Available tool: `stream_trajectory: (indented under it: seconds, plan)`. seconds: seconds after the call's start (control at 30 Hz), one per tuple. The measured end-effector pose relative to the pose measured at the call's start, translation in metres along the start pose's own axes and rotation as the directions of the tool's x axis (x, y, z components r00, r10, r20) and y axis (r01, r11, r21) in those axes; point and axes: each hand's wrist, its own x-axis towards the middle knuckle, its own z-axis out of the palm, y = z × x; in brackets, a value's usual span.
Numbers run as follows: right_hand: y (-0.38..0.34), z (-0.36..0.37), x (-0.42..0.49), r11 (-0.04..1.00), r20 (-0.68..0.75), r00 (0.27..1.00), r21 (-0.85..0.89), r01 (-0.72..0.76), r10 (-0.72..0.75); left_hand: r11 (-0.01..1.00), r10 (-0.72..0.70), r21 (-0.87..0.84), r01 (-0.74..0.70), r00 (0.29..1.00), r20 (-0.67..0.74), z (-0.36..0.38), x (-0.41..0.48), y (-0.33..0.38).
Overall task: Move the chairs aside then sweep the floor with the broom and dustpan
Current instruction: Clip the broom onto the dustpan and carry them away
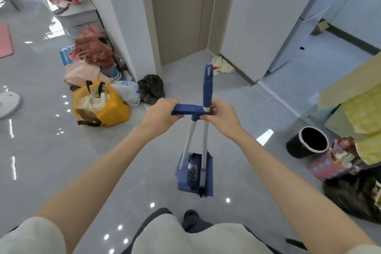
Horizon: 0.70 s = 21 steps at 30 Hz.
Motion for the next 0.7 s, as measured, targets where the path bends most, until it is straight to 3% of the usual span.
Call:
stream_trajectory:
  seconds: [0.3,0.7]
  plan:
    - [-0.012,0.026,0.181,0.995,-0.059,0.996,-0.060,-0.074,0.070,0.996,0.087,-0.022,-0.087,0.996,-0.005,0.001,0.163,-0.102]
    - [-0.075,0.054,0.434,0.974,-0.247,0.954,-0.108,-0.198,0.167,0.987,0.130,-0.100,-0.127,0.991,0.024,-0.060,0.394,-0.236]
